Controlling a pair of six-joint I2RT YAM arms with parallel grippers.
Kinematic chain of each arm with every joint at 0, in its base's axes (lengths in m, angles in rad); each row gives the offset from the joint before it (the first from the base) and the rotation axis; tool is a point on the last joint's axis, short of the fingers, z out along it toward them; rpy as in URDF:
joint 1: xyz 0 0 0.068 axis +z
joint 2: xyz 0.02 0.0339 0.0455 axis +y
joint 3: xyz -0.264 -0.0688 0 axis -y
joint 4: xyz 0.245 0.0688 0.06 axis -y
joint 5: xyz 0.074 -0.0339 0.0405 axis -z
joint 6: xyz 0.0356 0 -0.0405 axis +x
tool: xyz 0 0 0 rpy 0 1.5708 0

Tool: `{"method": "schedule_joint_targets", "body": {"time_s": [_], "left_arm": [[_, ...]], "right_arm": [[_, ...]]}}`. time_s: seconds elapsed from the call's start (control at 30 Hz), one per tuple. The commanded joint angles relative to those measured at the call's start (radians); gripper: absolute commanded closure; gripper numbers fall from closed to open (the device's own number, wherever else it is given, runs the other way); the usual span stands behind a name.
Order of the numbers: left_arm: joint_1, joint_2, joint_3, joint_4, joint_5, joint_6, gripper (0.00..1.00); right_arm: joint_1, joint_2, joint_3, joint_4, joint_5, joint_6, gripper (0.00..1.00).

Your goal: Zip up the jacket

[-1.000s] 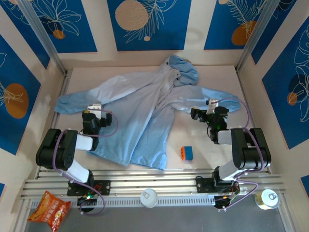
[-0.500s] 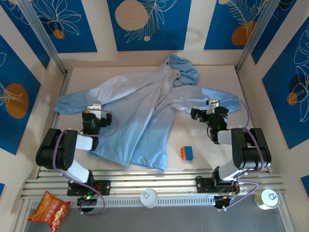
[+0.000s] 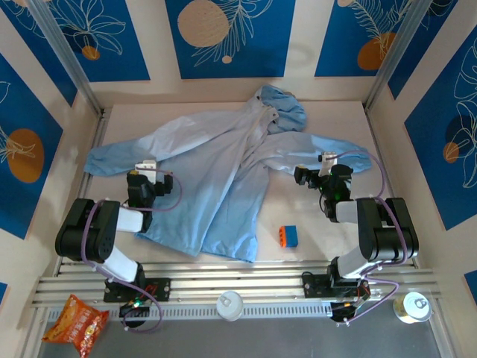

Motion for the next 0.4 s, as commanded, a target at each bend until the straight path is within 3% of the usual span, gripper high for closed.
{"method": "schedule_joint_targets", "body": {"time_s": [0.0,0.37], "left_arm": [[0.011,-0.003,0.016,0.019,-0.011,-0.01,0.0],[0.011,-0.004,0.016,0.02,-0.011,-0.01,0.0]], "right_arm": [[0.004,0.002,0.017,0.007,0.02,-0.018,0.01],[0.006,0.001,0.017,0.007,0.022,-0.02,0.01]]}}
